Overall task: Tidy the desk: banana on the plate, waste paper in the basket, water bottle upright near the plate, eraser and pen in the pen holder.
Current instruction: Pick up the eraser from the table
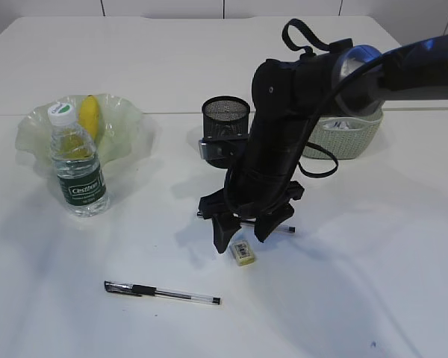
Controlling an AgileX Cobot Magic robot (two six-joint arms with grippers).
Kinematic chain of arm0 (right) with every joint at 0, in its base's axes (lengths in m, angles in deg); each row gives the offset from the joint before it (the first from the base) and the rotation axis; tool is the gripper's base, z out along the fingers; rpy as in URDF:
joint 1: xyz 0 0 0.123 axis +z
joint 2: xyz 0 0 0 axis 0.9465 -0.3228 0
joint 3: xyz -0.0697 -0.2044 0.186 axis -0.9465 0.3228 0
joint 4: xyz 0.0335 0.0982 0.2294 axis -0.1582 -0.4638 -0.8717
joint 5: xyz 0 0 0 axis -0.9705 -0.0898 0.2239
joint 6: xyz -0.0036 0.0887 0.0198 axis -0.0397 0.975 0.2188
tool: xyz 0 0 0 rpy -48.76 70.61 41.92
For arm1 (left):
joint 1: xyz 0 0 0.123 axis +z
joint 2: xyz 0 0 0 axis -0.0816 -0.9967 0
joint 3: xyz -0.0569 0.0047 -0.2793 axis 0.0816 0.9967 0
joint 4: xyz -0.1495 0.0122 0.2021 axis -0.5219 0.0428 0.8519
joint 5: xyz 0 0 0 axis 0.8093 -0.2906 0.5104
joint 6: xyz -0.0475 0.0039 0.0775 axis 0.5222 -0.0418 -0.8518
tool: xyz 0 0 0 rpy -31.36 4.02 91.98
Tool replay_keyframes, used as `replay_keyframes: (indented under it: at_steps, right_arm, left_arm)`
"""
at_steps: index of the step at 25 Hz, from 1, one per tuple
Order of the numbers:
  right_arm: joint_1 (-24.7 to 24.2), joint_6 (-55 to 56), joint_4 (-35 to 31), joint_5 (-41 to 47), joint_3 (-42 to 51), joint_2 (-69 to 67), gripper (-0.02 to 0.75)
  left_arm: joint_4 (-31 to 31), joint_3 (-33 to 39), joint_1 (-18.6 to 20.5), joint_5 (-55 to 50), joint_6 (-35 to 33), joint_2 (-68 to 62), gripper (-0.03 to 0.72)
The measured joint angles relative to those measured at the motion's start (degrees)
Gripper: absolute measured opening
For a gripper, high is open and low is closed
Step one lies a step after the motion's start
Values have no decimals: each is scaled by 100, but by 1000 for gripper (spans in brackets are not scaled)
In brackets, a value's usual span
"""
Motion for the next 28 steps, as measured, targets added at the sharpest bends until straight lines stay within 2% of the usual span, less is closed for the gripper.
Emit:
replay_keyframes:
  at_steps: [28]
  right_arm:
    - [0, 0, -46, -124, 0, -107, 552]
  left_arm:
    - [1, 0, 0, -89, 0, 0, -25]
